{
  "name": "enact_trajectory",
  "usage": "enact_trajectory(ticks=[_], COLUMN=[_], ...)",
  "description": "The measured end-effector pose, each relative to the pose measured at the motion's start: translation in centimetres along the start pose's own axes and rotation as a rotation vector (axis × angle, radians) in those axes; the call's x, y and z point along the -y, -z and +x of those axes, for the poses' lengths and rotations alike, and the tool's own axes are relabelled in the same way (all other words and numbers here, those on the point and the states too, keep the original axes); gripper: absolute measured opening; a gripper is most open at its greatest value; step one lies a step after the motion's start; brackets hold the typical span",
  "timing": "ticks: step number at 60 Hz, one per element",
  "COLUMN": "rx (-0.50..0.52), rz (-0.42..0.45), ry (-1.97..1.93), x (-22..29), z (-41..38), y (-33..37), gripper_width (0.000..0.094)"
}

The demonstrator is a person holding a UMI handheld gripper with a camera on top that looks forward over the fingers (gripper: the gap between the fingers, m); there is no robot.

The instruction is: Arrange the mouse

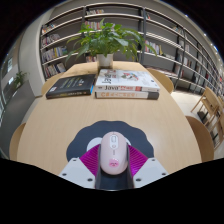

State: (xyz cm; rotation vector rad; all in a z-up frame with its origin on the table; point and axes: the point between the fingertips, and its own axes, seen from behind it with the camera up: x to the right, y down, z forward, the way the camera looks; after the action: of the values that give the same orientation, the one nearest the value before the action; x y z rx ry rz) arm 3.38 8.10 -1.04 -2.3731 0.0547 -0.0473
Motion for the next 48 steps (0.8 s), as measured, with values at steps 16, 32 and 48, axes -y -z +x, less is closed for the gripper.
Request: enact_trajectory(ticks=[16,32,48], rx=[-0.022,0.009,0.047], rz=[-0.034,0.116,0.191], ry=[-0.018,0.017,0.054], x=[0.4,4.7,1.8], z=[0.9,0.0,-1.6], y=[1.8,14.9,26.8], gripper_width=[0.0846,0.0844,0.0847])
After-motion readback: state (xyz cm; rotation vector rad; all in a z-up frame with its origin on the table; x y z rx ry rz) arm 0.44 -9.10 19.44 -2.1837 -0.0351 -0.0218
